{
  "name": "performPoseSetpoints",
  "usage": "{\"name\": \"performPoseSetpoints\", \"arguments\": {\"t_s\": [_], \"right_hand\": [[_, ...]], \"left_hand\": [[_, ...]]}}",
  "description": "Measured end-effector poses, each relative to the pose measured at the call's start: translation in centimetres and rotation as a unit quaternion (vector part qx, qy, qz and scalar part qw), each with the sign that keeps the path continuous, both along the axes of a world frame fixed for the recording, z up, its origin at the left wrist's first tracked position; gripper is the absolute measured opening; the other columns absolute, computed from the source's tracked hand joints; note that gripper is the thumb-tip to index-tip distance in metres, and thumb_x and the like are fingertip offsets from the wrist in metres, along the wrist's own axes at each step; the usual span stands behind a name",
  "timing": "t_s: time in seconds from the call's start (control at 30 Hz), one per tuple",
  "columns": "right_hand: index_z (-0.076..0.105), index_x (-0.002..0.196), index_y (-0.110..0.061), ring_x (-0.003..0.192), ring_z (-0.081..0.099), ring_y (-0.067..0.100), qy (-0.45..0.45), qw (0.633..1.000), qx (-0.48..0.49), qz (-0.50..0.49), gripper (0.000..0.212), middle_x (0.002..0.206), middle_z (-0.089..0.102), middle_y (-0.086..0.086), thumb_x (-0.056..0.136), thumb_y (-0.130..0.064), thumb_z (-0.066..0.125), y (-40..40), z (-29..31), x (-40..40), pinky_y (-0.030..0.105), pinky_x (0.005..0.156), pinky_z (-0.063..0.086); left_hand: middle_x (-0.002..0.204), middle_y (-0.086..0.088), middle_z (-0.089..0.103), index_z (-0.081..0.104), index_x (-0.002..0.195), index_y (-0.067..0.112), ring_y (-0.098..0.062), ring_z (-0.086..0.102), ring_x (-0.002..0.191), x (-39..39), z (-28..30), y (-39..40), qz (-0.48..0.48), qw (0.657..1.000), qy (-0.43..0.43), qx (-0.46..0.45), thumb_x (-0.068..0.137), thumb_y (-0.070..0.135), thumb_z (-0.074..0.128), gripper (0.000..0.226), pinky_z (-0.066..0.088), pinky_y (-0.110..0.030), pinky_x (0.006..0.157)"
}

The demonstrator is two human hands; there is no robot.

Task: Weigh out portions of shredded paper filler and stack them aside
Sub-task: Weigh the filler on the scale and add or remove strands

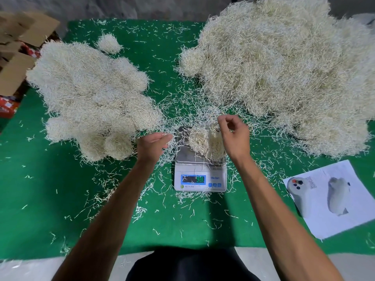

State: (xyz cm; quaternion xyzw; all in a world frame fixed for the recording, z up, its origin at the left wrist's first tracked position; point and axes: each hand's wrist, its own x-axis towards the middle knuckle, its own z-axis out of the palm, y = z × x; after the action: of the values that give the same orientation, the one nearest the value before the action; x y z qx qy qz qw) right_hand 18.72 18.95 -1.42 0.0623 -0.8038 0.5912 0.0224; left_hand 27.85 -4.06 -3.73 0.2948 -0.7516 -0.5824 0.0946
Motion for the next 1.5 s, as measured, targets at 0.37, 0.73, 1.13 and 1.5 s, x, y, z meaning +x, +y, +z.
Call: {"name": "performPoseSetpoints", "arguments": {"t_s": [0.37, 0.73, 1.13, 1.5], "right_hand": [[0.062, 0.139, -0.021, 0.08, 0.063, 0.008, 0.042, 0.944, 0.16, 0.287, 0.049, 0.105, 0.064, -0.003, 0.096, -0.044, 0.062, -4.5, 0.5, 1.9, 0.022, 0.073, 0.055], [0.071, 0.105, -0.015, 0.08, 0.062, 0.007, 0.095, 0.972, 0.142, 0.163, 0.016, 0.095, 0.064, -0.007, 0.104, -0.026, 0.059, -3.4, 2.4, 0.8, 0.023, 0.074, 0.057], [0.069, 0.083, -0.008, 0.058, 0.06, 0.028, 0.057, 0.971, 0.229, 0.027, 0.055, 0.078, 0.069, 0.017, 0.11, -0.046, 0.04, 0.7, 1.6, -0.7, 0.031, 0.057, 0.05], [0.065, 0.079, -0.004, 0.048, 0.048, 0.021, 0.013, 0.986, 0.159, -0.036, 0.058, 0.073, 0.069, 0.022, 0.111, -0.044, 0.037, 1.8, 0.9, -0.8, 0.032, 0.045, 0.048]], "left_hand": [[0.099, 0.009, 0.077, 0.077, 0.109, 0.019, -0.006, 0.073, 0.086, 0.0, 1.4, 1.1, -0.112, 0.991, 0.03, 0.064, 0.096, 0.022, 0.069, 0.016, 0.06, -0.025, 0.069], [0.108, 0.001, 0.076, 0.065, 0.126, 0.015, -0.015, 0.074, 0.092, 0.9, 1.8, 1.6, -0.14, 0.983, 0.013, 0.12, 0.105, 0.041, 0.049, 0.037, 0.062, -0.032, 0.078], [0.11, 0.001, 0.072, 0.066, 0.118, 0.013, -0.01, 0.072, 0.092, 1.5, -1.2, 0.9, -0.081, 0.988, -0.06, 0.117, 0.103, 0.03, 0.057, 0.024, 0.057, -0.02, 0.063], [0.106, 0.0, 0.073, 0.066, 0.12, 0.01, -0.017, 0.072, 0.097, 1.2, -1.8, 1.1, -0.071, 0.985, -0.066, 0.142, 0.102, 0.028, 0.058, 0.026, 0.057, -0.027, 0.072]]}}
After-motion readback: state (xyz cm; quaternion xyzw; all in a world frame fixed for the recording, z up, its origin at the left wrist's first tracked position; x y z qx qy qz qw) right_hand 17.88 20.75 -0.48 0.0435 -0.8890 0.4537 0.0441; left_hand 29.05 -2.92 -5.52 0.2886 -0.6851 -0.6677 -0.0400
